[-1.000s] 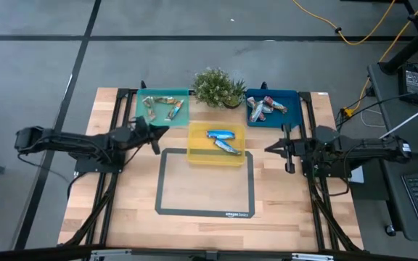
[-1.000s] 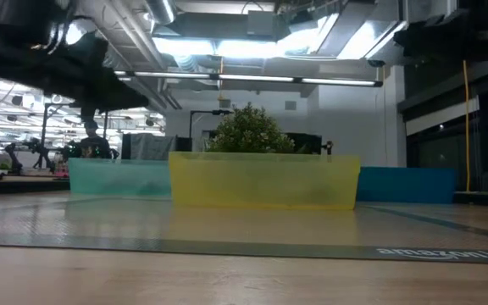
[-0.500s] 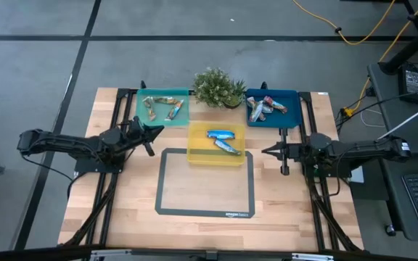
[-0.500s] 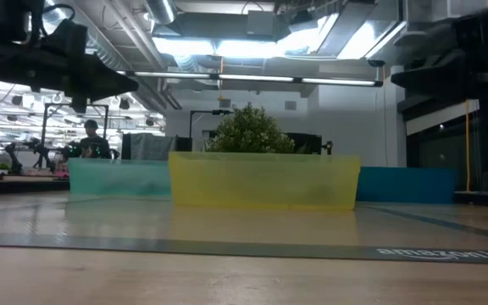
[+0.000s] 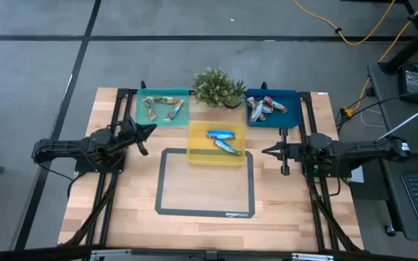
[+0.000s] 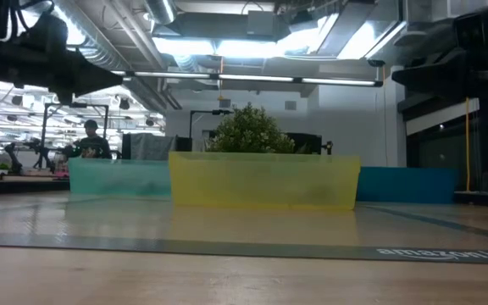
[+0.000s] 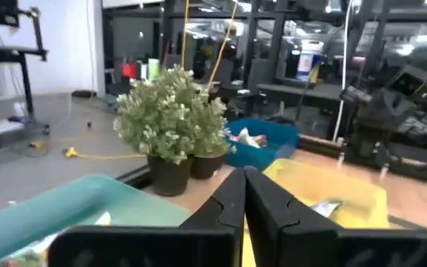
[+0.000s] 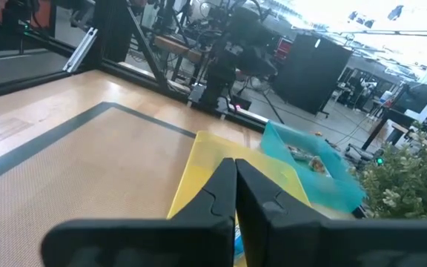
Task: Pick and place Granola Bars by type
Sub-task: Return to Home Position
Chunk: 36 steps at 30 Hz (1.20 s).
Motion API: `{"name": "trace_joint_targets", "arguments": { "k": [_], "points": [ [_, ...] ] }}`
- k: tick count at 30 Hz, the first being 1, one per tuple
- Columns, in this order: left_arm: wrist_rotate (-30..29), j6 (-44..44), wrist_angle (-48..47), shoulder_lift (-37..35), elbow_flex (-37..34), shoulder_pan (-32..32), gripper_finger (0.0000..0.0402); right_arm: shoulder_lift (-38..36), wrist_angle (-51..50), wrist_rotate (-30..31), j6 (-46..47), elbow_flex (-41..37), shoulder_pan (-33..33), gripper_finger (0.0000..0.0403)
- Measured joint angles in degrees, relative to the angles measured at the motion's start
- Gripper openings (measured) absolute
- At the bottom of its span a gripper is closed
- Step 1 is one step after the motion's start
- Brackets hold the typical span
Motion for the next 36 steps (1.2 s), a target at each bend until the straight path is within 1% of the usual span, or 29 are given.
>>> {"name": "trace_joint_targets", "arguments": {
  "k": [2, 3, 5, 7, 10, 14, 18, 20, 22, 30, 34, 36],
  "points": [
    [1.4, 1.6, 0.1, 1.2, 0.0, 0.2, 0.0002, 0.0, -0.1, 0.0, 0.2, 0.0, 0.0, 0.0007],
    [3.9, 2.5, -0.2, 2.2, 0.0, 0.2, 0.0002, 0.0, -0.2, 0.0, 0.3, 0.0, 0.0, 0.0007],
    [11.2, 4.2, -0.8, 3.2, 0.0, 0.0, 0.0003, 0.0, -0.4, 0.0, 1.1, 0.0, 0.0, 0.0007],
    [17.4, 4.2, -1.5, 4.3, 0.0, 0.0, 0.0002, 0.0, -0.6, 0.0, 1.7, 0.0, 0.0, 0.0007],
    [22.4, 4.0, -2.3, 4.7, 0.0, 0.0, 0.0001, 0.0, -1.0, 0.0, 1.9, 0.0, 0.0, 0.0007],
    [22.1, 6.0, -2.3, 3.6, 0.0, 0.1, 0.0003, 0.0, -0.9, 0.0, 1.9, 0.0, 0.0, 0.0007],
    [24.2, 7.3, -2.5, 2.0, 0.0, 0.1, 0.0001, 0.0, -0.9, 0.0, 1.9, 0.0, 0.0, 0.0007],
    [24.2, 8.3, -2.6, 1.9, 0.0, 0.0, 0.0003, 0.0, -0.7, 0.2, 1.7, 0.0, 0.0, 0.0007],
    [23.8, 8.5, -2.6, 1.9, 0.0, 0.0, 0.0005, 0.0, 0.1, 1.0, 1.6, 0.0, 0.0, 0.0007],
    [23.8, 8.3, -2.5, 2.1, 0.0, 0.0, 0.0002, -0.1, 0.5, 1.0, 1.5, 0.0, 0.0, 0.0007],
    [23.8, 8.3, -2.5, 2.1, 0.0, 0.0, 0.0003, -0.3, 0.8, -2.1, 1.0, 0.0, 0.0, 0.0007],
    [23.8, 8.3, -2.5, 2.1, 0.0, 0.0, 0.0005, -0.9, 0.5, -2.3, 0.6, 0.0, 0.0, 0.0007]
  ]
}}
